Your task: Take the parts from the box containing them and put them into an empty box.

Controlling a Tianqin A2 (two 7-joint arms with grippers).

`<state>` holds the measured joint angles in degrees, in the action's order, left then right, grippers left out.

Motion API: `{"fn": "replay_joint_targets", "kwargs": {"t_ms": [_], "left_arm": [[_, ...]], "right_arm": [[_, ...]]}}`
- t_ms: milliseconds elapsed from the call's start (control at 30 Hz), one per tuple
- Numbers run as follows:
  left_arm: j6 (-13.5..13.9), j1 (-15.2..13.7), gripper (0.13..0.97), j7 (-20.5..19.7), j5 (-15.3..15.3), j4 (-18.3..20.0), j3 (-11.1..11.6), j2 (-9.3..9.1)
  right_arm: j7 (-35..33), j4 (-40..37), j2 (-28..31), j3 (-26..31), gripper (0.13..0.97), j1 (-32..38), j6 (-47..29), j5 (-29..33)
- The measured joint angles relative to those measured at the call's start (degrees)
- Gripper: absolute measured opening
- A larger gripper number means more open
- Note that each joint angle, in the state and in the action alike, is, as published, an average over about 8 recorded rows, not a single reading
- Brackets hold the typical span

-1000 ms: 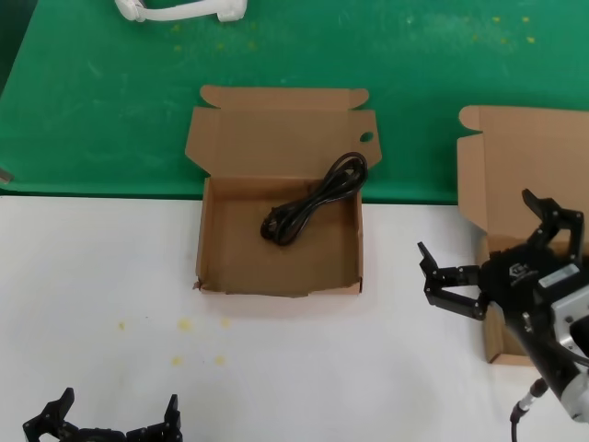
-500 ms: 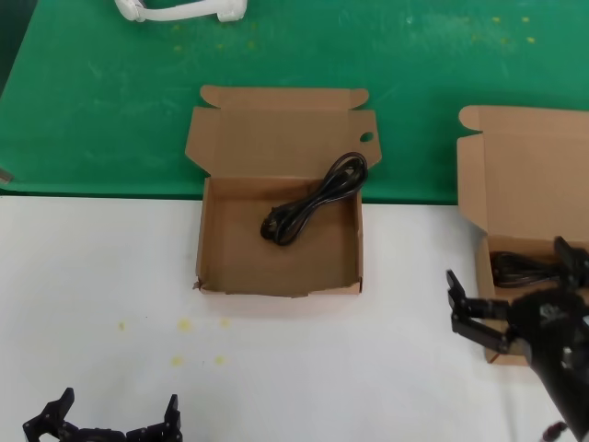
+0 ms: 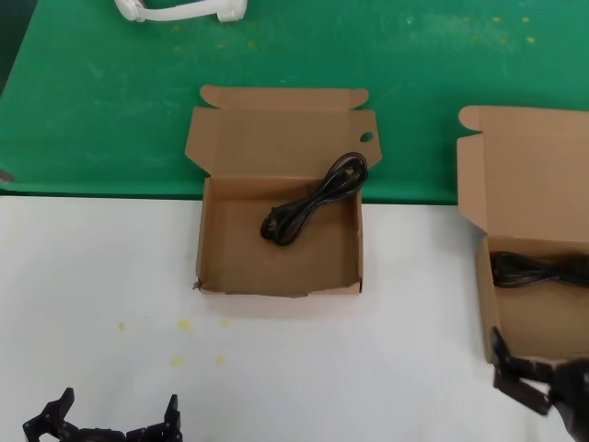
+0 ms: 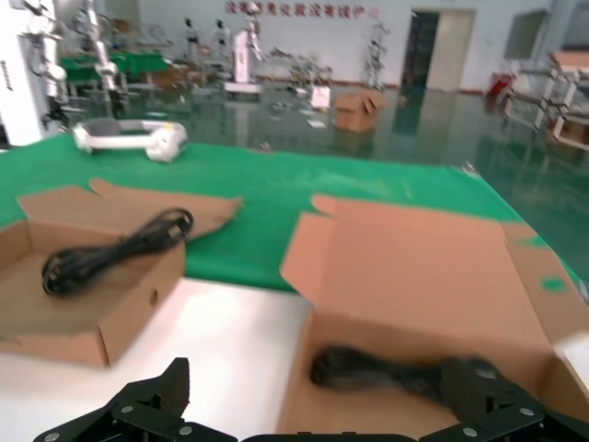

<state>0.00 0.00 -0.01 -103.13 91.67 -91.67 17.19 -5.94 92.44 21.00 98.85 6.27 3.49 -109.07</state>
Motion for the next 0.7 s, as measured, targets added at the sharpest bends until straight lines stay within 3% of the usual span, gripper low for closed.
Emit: {"fn": "replay_joint_targets", "kwargs": {"t_ms": [233, 700], "left_arm": [[0.0, 0.0, 0.966, 0.0, 0.0, 0.0, 0.0, 0.0], [0.0, 0.0, 0.966, 0.0, 0.0, 0.0, 0.0, 0.0]], "right_arm": [[3.71, -0.48, -2.37, -4.47, 0.966, -3.9, -2.17, 3.7], [4.11, -0.53, -2.63, -4.96, 0.966, -4.33, -2.41, 4.1]]}}
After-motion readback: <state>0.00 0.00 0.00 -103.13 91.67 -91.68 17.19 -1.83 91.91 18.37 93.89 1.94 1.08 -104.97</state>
